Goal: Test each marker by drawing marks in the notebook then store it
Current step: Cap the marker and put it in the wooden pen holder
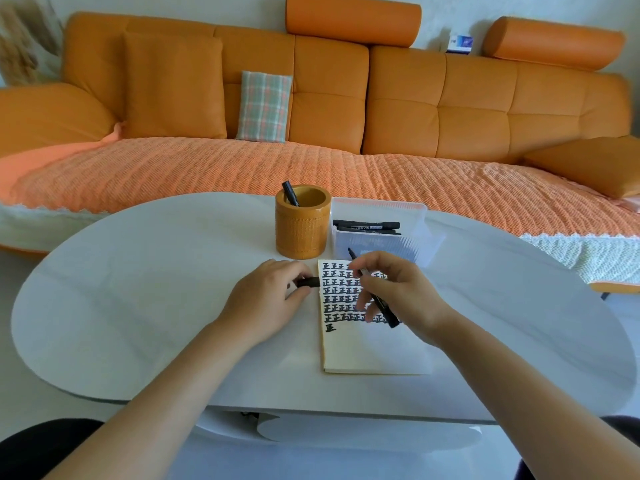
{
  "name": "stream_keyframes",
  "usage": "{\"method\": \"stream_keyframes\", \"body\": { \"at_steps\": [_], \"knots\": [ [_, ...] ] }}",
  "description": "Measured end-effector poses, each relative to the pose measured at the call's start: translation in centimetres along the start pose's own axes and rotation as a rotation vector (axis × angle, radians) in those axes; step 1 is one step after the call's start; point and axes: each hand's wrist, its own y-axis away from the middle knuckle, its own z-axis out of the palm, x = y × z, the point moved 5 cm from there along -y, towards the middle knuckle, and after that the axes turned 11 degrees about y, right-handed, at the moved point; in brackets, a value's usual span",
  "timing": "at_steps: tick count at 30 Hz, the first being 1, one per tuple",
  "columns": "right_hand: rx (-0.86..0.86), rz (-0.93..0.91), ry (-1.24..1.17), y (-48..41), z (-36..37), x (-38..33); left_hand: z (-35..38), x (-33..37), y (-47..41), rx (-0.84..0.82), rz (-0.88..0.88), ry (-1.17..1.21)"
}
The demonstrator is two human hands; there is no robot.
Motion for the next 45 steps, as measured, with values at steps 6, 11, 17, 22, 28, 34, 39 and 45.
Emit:
{"method": "stream_keyframes", "body": {
  "at_steps": [6, 11, 17, 22, 28, 34, 39, 45],
  "knots": [
    [0.132, -0.091, 0.615, -0.2, -0.6, -0.1, -0.1, 0.4, -0.2, 0.012, -0.019, 0.115],
    [0.158, -0.096, 0.802, -0.2, -0.6, -0.2, 0.3, 0.6, -0.1, -0.026, -0.013, 0.159],
    [0.121, -0.129, 0.853, -0.1, -0.2, -0.3, 0.5, 0.8, 0.0, -0.049, -0.014, 0.158],
    [0.077, -0.181, 0.822, -0.1, 0.2, -0.4, 0.6, 1.2, 0.0, -0.103, -0.001, 0.14],
    [0.014, -0.304, 0.862, -0.2, 0.9, -0.9, 0.7, 2.2, 0.2, -0.134, 0.01, 0.17],
    [0.088, -0.464, 1.21, 0.4, 3.1, -1.6, 1.4, 2.9, 0.4, -0.207, -0.079, 0.321],
    [0.19, -0.376, 1.263, -0.2, 3.1, -1.8, 1.5, 3.1, 0.1, -0.283, -0.133, 0.437],
    [0.161, -0.134, 1.172, -0.9, 2.1, -1.0, -0.4, 1.1, -2.0, -0.037, -0.062, 0.321]
  ]
}}
